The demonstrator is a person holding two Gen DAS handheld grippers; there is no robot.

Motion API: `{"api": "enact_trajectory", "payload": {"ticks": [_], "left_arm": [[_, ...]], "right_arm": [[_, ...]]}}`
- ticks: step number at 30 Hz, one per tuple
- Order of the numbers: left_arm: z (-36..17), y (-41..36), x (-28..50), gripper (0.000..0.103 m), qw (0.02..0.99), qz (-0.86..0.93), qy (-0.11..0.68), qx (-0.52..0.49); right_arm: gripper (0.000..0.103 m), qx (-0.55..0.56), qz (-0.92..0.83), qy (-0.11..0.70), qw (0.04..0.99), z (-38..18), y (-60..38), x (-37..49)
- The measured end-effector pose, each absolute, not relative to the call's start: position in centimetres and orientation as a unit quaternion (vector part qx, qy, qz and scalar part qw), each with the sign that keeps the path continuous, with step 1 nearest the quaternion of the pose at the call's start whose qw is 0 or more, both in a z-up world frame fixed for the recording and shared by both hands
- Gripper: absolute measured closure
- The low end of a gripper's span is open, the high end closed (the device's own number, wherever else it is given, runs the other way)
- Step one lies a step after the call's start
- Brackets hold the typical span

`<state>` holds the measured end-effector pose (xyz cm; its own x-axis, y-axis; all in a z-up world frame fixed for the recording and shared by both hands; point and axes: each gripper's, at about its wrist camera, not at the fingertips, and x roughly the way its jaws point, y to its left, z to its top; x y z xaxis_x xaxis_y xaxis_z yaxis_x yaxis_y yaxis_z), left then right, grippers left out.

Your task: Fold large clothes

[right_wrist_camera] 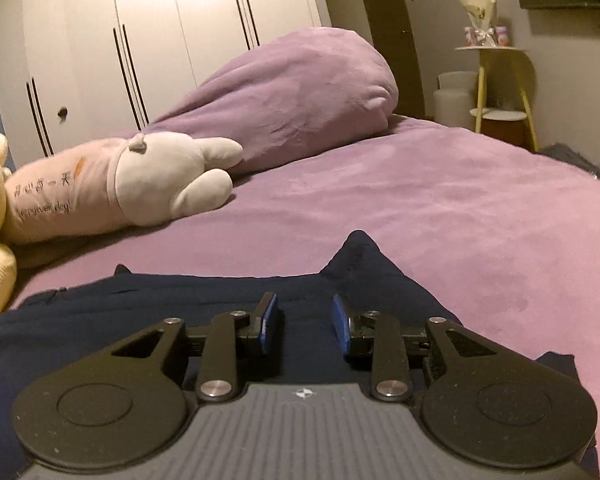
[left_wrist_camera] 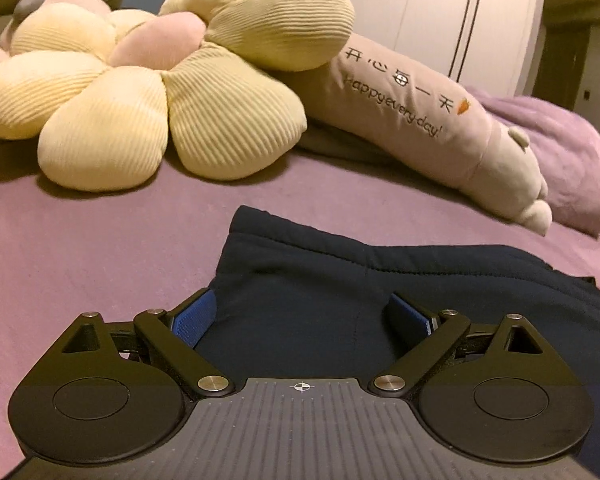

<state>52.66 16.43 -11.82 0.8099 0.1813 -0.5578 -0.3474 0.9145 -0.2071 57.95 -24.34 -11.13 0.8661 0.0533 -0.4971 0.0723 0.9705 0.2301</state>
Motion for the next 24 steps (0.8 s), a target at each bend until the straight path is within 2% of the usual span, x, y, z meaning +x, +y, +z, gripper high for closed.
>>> {"api": "enact_trajectory", "payload": {"ticks": [7, 10, 14, 19, 20, 22, 24], "left_arm": [[-11.6, 16.6, 52.5, 0.004, 0.935, 0.152, 0.276, -0.16], [-10.8, 17.1, 51.0, 0.002, 0.922, 0.17, 0.299, -0.177], [-9.7, 18.7, 46.1, 0.002, 0.916, 0.109, 0.323, -0.212], [-9.2, 19.6, 37.1, 0.002, 0.915, 0.038, 0.363, -0.169], [-9.2, 19.8, 35.3, 0.002, 0.915, 0.016, 0.367, -0.165], [-9.3, 20.2, 32.6, 0.004, 0.911, -0.03, 0.372, -0.173], [-9.2, 20.5, 31.4, 0.009, 0.909, -0.049, 0.374, -0.18]], "right_arm": [[0.073, 0.179, 0.013, 0.25, 0.951, -11.6, -25.8, 58.1], [0.07, 0.208, 0.02, 0.239, 0.948, -10.8, -26.6, 56.8], [0.049, 0.253, 0.035, 0.247, 0.935, -9.8, -28.5, 53.6], [0.046, 0.22, 0.079, 0.268, 0.935, -7.8, -30.9, 45.4], [0.039, 0.202, 0.083, 0.272, 0.937, -7.4, -31.2, 43.3], [0.038, 0.193, 0.107, 0.285, 0.933, -6.9, -32.7, 39.0], [0.03, 0.2, 0.107, 0.298, 0.927, -6.9, -34.4, 36.0]]}}
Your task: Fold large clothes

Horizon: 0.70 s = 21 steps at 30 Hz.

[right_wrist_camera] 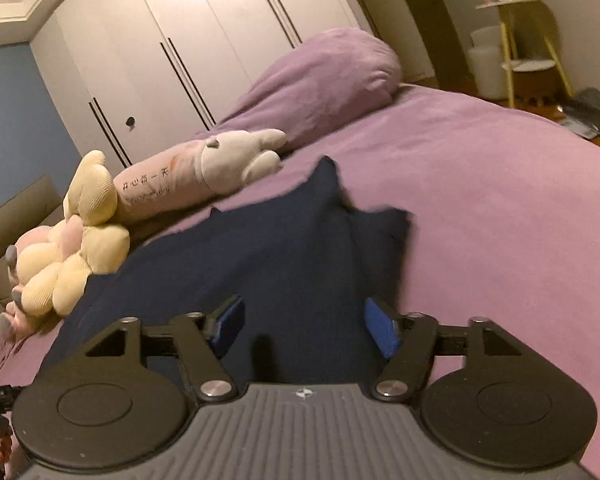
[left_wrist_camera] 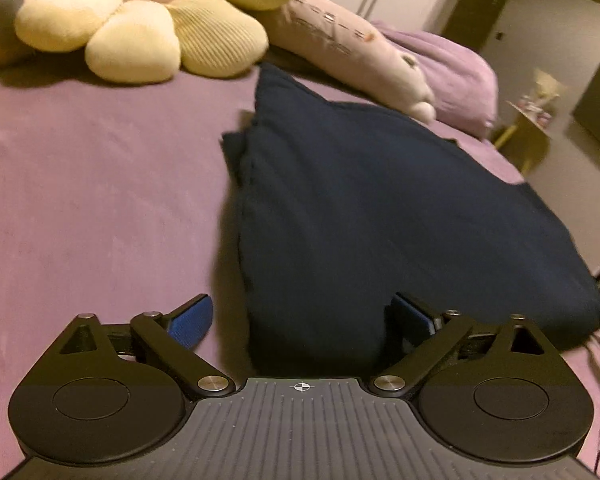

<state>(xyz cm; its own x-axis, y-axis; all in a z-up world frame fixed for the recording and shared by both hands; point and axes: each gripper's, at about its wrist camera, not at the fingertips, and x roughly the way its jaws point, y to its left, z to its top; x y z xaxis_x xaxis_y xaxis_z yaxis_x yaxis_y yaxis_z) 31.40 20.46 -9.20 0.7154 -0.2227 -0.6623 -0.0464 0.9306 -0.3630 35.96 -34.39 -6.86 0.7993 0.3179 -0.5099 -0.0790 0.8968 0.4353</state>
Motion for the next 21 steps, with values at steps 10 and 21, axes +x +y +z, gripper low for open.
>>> {"api": "enact_trajectory", "payload": {"ticks": [10, 21], "left_arm": [[-10.1, 20.3, 34.1, 0.028, 0.889, -0.089, 0.388, -0.225], [-10.1, 19.9, 34.7, 0.053, 0.884, -0.093, 0.397, -0.227]], "right_arm": [[0.057, 0.211, 0.171, 0.346, 0.898, -8.8, -36.2, 35.6], [0.062, 0.251, 0.222, 0.376, 0.864, -9.7, -35.7, 39.2]]}}
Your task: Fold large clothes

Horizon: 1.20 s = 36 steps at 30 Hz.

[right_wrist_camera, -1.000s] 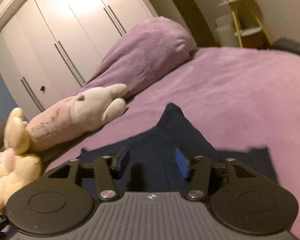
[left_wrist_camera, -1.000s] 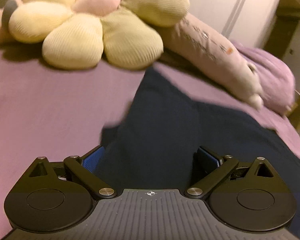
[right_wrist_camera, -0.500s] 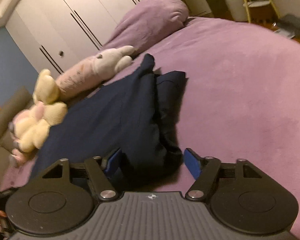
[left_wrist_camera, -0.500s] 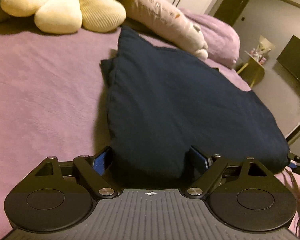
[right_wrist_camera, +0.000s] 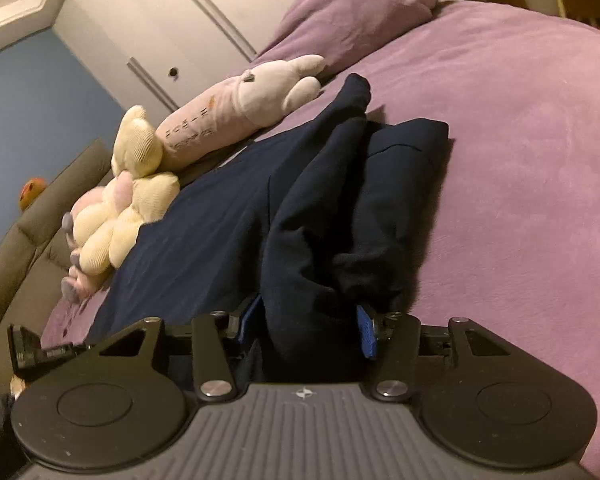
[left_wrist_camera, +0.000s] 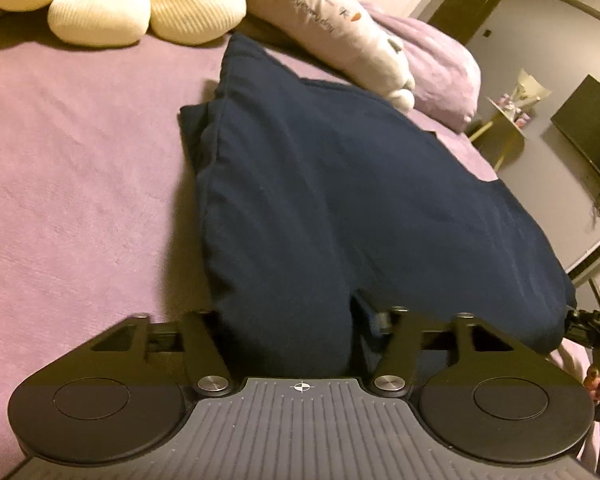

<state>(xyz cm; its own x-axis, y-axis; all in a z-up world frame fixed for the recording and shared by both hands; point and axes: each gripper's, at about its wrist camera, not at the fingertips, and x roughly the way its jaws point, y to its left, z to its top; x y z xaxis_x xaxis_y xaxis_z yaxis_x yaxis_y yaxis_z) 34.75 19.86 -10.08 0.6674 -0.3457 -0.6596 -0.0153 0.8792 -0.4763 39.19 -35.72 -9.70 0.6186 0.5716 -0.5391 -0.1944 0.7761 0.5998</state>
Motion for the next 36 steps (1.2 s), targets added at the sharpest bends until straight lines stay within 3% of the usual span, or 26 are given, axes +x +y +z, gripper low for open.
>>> {"api": "enact_trajectory", "payload": {"ticks": [3, 6, 15, 20, 22, 25, 26, 27, 28, 33, 36], "left_arm": [[-8.9, 20.3, 34.0, 0.06, 0.885, -0.1, 0.388, -0.238], [-7.1, 20.6, 33.3, 0.063, 0.888, -0.112, 0.374, -0.244], [-1.3, 20.7, 24.5, 0.064, 0.892, -0.149, 0.346, -0.251], [-2.4, 20.2, 16.2, 0.061, 0.874, -0.133, 0.378, -0.276], [-4.0, 19.6, 14.6, 0.053, 0.867, -0.095, 0.408, -0.268], [-5.0, 19.6, 13.7, 0.042, 0.862, -0.031, 0.429, -0.268], [-4.6, 19.9, 13.4, 0.039, 0.866, -0.025, 0.418, -0.274], [-4.0, 20.1, 13.1, 0.028, 0.873, -0.016, 0.404, -0.272], [-3.2, 20.2, 13.0, 0.02, 0.883, 0.0, 0.389, -0.262], [-1.1, 18.0, 15.7, 0.018, 0.908, 0.062, 0.352, -0.219], [-1.1, 14.8, 19.3, 0.016, 0.903, 0.084, 0.358, -0.222]], "right_arm": [[0.076, 0.275, 0.215, 0.381, 0.856, -9.5, -35.9, 38.7], [0.082, 0.31, 0.223, 0.379, 0.843, -8.8, -36.5, 38.0], [0.084, 0.329, 0.296, 0.385, 0.81, -4.5, -36.6, 31.6], [0.084, 0.388, 0.283, 0.41, 0.775, -5.1, -39.0, 24.8], [0.082, 0.372, 0.253, 0.422, 0.787, -5.5, -39.5, 22.3], [0.066, 0.346, 0.184, 0.442, 0.807, -5.9, -40.1, 20.9], [0.056, 0.333, 0.15, 0.444, 0.819, -5.5, -40.3, 20.5], [0.044, 0.315, 0.127, 0.439, 0.832, -4.7, -40.5, 20.0], [0.041, 0.302, 0.109, 0.425, 0.846, -4.0, -40.5, 19.5], [0.041, 0.224, 0.077, 0.316, 0.919, -0.3, -36.7, 18.6], [0.041, 0.213, 0.125, 0.306, 0.919, -0.2, -31.0, 21.6]]}}
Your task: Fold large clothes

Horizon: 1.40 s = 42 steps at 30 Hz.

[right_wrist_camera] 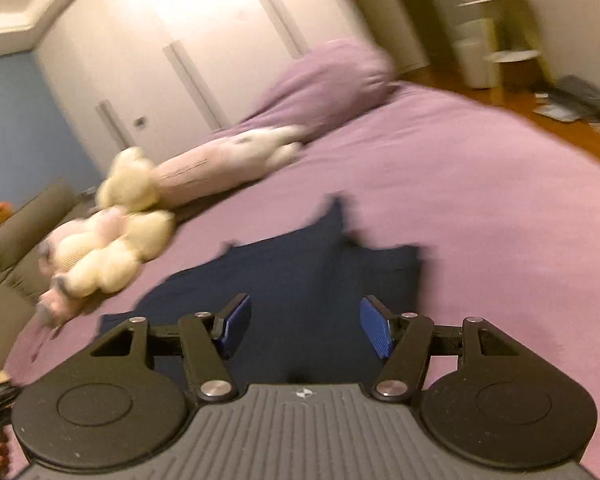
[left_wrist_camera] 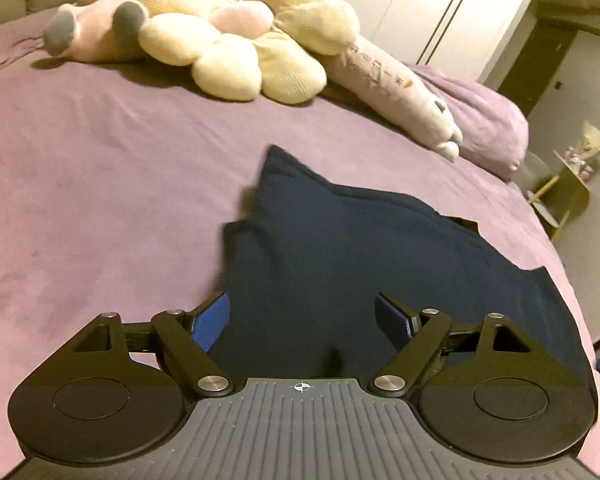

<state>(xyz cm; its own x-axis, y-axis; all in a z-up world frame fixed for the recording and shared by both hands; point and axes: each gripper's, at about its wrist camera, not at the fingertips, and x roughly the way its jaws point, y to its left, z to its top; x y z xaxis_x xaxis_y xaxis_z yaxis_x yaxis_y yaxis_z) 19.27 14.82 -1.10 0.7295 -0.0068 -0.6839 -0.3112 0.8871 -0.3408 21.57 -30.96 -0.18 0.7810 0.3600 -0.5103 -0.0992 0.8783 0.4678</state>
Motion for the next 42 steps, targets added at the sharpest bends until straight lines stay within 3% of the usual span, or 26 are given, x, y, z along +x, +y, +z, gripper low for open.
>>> {"api": "enact_trajectory", "payload": {"ticks": [2, 5, 8, 11, 14, 17, 23, 28, 32, 42], "left_arm": [[-1.5, 12.4, 21.9, 0.009, 0.904, 0.081, 0.363, -0.213], [-2.5, 9.3, 25.2, 0.008, 0.91, 0.074, 0.362, -0.189], [-4.3, 6.9, 28.4, 0.007, 0.912, 0.086, 0.371, -0.152], [-5.4, 5.5, 30.2, 0.007, 0.921, 0.096, 0.363, -0.105], [-6.4, 5.0, 31.8, 0.006, 0.924, 0.101, 0.359, -0.083], [-7.2, 5.4, 33.0, 0.004, 0.925, 0.107, 0.355, -0.077], [-8.2, 6.9, 34.5, 0.0, 0.928, 0.097, 0.348, -0.087], [-9.2, 7.9, 35.2, 0.0, 0.933, 0.084, 0.334, -0.102], [-9.6, 8.6, 35.7, 0.0, 0.931, 0.08, 0.335, -0.121], [-6.7, 8.4, 31.8, 0.0, 0.923, 0.115, 0.366, -0.031]], "right_arm": [[0.042, 0.207, 0.172, 0.307, 0.913, -0.8, -26.4, 23.9], [0.044, 0.175, 0.181, 0.317, 0.914, -1.9, -20.3, 27.3], [0.058, 0.122, 0.157, 0.332, 0.922, -3.4, -15.9, 30.2], [0.061, 0.089, 0.124, 0.357, 0.922, -5.2, -15.3, 32.0], [0.072, 0.052, 0.093, 0.346, 0.932, -6.6, -16.6, 32.1], [0.076, 0.051, 0.101, 0.338, 0.934, -7.2, -18.0, 32.6], [0.076, 0.031, 0.043, 0.322, 0.945, -7.0, -20.9, 35.2], [0.079, 0.125, 0.032, 0.316, 0.94, -8.7, -25.4, 35.7], [0.078, 0.106, 0.032, 0.308, 0.945, -9.3, -24.7, 35.6], [0.073, 0.084, 0.019, 0.326, 0.941, -7.7, -23.8, 35.0]]}}
